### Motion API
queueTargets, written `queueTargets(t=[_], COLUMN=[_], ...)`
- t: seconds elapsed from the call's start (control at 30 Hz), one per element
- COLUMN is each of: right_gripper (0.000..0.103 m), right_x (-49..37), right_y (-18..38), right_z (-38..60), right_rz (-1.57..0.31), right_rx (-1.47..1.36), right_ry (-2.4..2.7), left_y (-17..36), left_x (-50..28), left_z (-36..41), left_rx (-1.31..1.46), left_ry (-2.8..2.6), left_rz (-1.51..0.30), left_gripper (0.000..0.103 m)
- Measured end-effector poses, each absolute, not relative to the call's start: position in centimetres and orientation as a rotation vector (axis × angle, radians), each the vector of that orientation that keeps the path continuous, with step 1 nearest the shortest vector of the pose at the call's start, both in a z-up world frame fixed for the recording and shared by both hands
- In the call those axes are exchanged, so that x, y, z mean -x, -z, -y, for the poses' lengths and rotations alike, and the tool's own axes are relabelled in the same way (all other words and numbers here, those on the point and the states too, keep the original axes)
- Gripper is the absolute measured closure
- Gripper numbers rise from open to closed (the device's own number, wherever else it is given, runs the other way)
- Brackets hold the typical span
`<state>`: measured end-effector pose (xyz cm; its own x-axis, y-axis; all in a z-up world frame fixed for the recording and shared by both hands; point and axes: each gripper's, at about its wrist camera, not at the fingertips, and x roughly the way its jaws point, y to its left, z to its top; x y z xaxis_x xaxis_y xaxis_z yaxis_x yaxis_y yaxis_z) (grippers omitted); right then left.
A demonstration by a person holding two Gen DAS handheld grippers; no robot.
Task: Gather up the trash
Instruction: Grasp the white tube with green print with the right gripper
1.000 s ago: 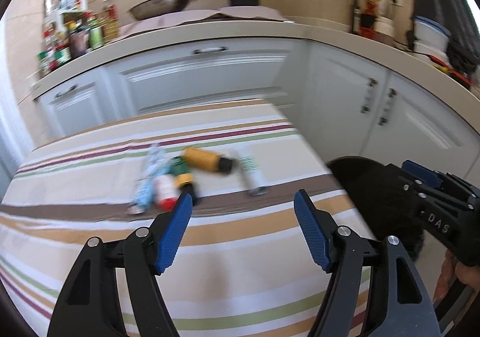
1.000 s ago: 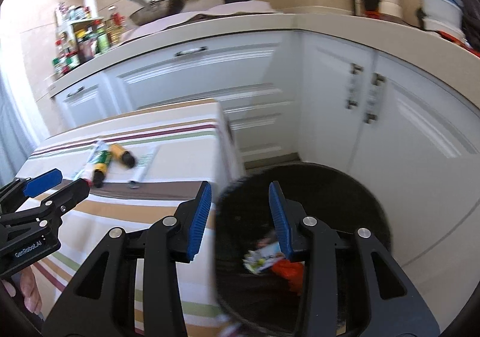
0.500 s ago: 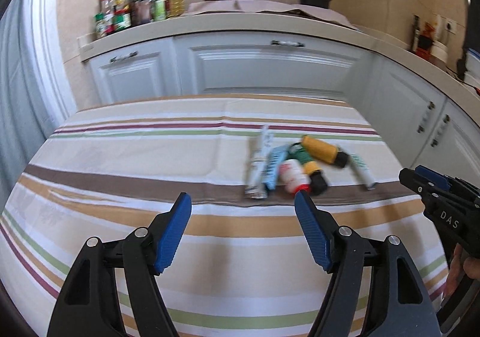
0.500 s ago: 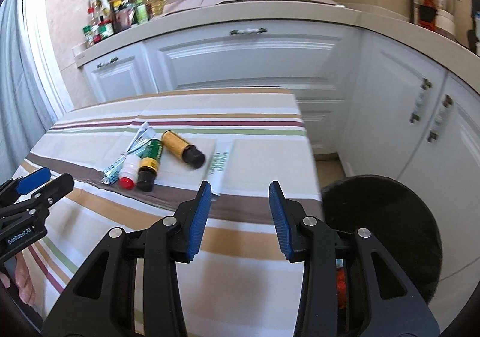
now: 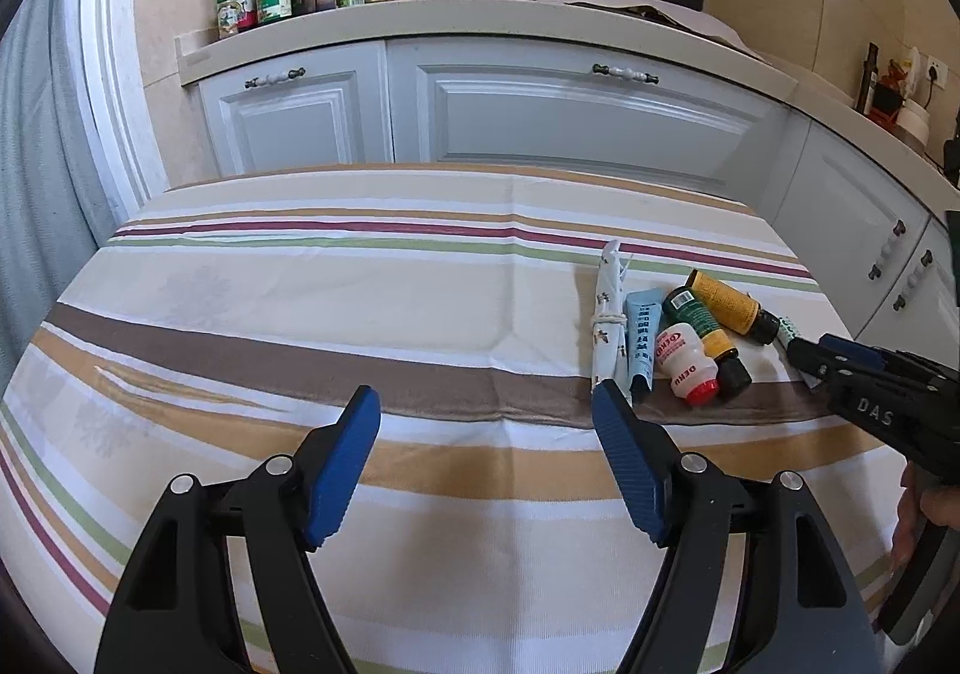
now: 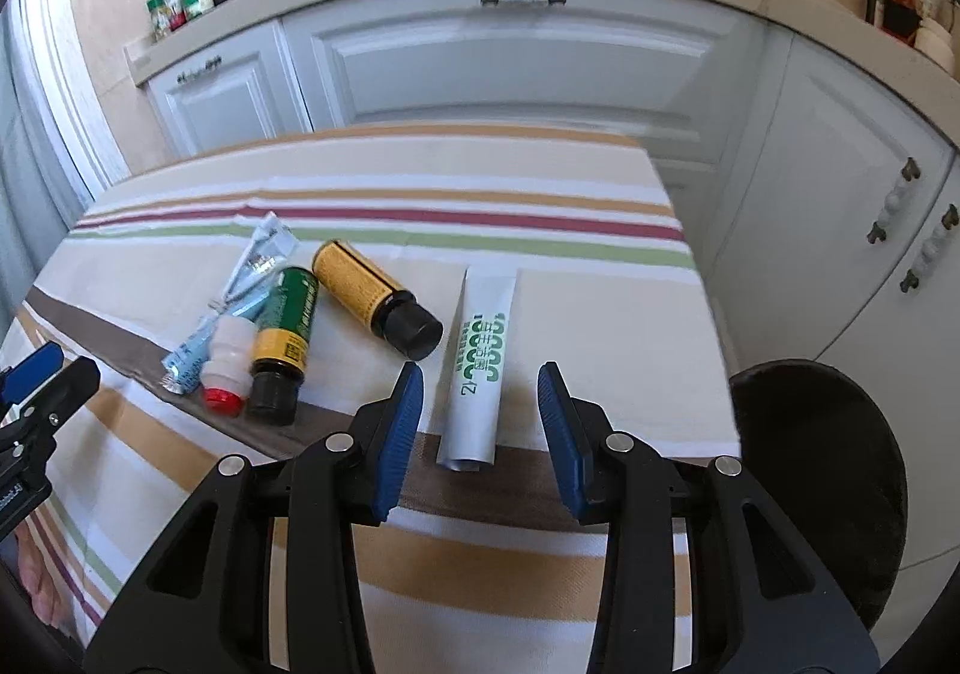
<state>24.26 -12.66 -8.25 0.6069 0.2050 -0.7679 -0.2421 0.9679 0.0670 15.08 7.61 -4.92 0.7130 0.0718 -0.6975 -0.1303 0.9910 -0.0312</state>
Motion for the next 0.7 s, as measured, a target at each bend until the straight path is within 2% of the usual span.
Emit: queueTargets(t=[0.1,0.13,0.17,0.2,0.7], right_gripper=[0.069,0.073,0.083,0.086,0.087], right_x=[-24.6,-24.7,-24.7,-24.7,-23.7], right_y=[8.5,8.5,8.6,8.5,8.0], right_z=[12.2,12.2,12.1,12.1,13.5], right_rz=[-0.899,-0.900,-0.898,-0.898,-0.873], right_rx=[0.071,0.077,0.086,0.089,0.052], right_ry=[-0.261,-0.263,-0.262,-0.263,-0.291], left_y=[5.0,5.1,5.1,5.1,6.8], left_x=[-15.5,-15.7,-15.8,-15.9,-19.2], left_z=[-7.6,-7.6,-7.6,-7.6,-6.2], left_rx=[0.079,0.081,0.083,0.085,0.032], left_ry=[-0.103,-0.098,-0.094,-0.090,-0.055], left_rz=[-0.773,-0.775,-0.777,-0.779,-0.858], left_gripper=[0.032,0.031,0.031,0.031,0.031])
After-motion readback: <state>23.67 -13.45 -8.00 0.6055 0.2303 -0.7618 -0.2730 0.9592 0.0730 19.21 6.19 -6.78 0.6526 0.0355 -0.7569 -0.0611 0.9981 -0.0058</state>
